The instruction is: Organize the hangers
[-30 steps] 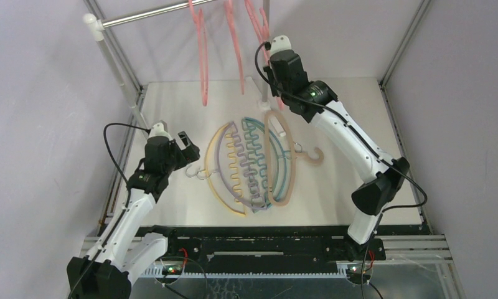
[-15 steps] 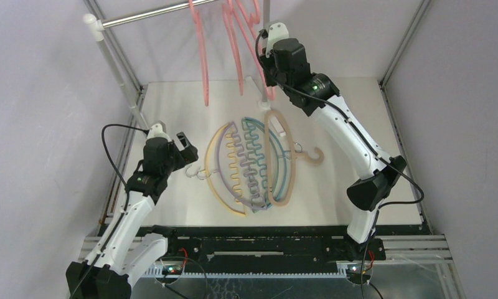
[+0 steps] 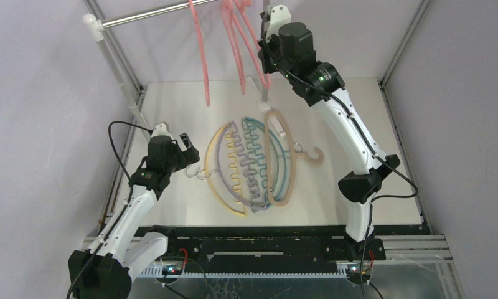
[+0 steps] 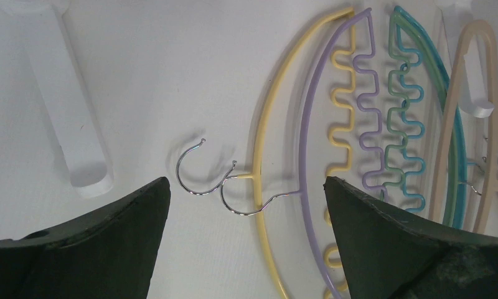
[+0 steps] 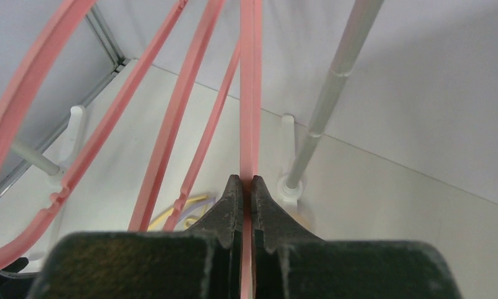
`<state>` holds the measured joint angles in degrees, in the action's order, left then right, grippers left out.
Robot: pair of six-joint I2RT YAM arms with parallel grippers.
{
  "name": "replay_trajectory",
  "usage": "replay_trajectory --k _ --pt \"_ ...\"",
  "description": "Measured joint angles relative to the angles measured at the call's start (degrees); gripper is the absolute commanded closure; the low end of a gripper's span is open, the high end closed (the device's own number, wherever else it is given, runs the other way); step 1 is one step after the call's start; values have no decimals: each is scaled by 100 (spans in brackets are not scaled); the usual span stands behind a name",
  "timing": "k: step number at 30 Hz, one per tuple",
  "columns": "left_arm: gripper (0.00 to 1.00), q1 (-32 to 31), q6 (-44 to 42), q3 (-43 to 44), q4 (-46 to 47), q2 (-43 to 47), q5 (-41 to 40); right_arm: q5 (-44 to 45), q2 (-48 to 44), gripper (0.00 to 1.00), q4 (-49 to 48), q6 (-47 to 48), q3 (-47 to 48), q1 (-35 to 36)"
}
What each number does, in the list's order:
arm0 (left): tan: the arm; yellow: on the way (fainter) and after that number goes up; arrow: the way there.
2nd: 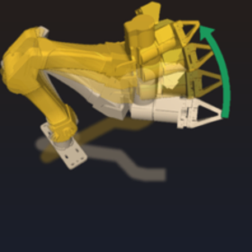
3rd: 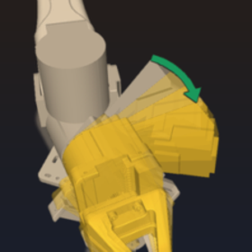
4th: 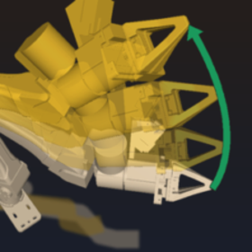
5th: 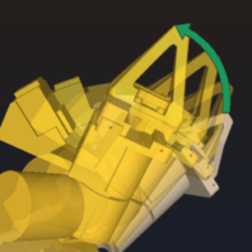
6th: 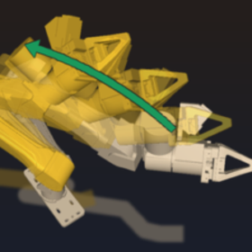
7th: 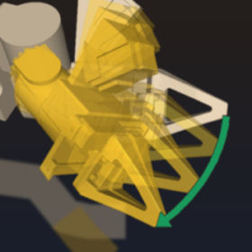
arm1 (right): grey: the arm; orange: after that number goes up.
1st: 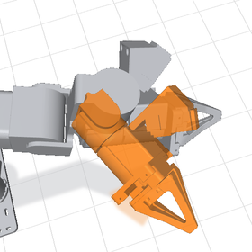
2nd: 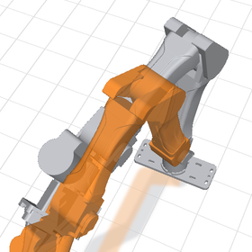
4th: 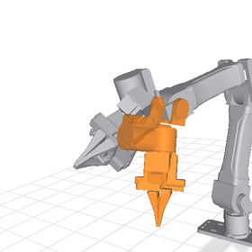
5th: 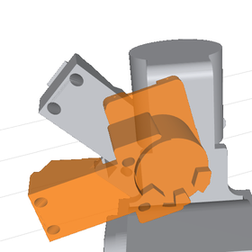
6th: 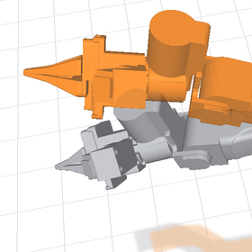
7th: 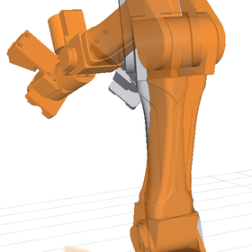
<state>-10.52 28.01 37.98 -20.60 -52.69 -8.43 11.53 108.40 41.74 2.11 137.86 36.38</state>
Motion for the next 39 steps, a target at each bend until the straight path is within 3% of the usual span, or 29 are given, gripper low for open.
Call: replay_trajectory --k 10,33,35,39 --pt "1 24 -109 0 -83 35 -52 -452 837 100 44 -188 332 -221" --pt "1 247 -114 162 -162 -140 -79 -935 1108 100 -203 -688 789 -531" --pt "2 249 -118 232 -170 -149 -81 -977 1185 93 -201 -748 905 -529" --pt "1 260 -155 330 -192 -164 -81 -1043 1272 91 -210 -898 1014 -533"
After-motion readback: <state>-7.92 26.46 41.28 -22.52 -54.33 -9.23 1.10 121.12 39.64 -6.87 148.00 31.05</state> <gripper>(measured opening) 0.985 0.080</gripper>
